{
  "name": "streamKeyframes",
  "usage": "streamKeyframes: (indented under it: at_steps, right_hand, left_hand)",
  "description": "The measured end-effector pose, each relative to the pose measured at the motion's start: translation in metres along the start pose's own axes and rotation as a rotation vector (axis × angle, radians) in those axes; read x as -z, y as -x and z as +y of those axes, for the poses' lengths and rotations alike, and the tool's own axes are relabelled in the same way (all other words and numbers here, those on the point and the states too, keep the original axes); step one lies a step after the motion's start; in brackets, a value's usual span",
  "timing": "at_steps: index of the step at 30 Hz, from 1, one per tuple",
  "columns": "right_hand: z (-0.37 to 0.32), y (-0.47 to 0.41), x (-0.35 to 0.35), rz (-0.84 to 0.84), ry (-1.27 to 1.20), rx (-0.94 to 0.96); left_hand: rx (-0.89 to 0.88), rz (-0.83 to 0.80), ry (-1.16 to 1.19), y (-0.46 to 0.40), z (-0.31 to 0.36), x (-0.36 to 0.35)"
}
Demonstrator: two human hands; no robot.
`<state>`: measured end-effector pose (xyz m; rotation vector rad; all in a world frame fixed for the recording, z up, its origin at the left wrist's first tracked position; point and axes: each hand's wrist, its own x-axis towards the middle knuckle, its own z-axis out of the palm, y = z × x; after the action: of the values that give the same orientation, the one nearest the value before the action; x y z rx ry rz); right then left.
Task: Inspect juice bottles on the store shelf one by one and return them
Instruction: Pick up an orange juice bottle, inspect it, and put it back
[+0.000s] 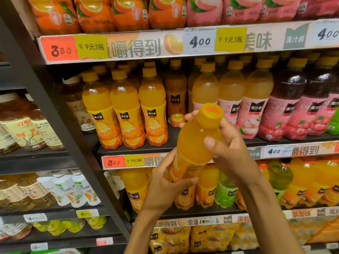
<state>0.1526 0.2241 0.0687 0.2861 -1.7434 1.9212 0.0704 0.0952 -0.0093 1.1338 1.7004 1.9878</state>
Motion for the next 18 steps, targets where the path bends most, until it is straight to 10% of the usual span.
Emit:
streamKeyframes:
  at_steps: [9,18]
  right_hand:
    - [0.004,-0.028,0.008,0.077,-0.019,-0.095]
    - [0.007,-0.050,-0.014,0.252,0.271,0.067]
  left_hand:
    - [0.134,0.005,0.246,-0.006,-0.002,-0.002]
    - [-0.026,0.204,-0.118,-0.026,-0.012,-0.008]
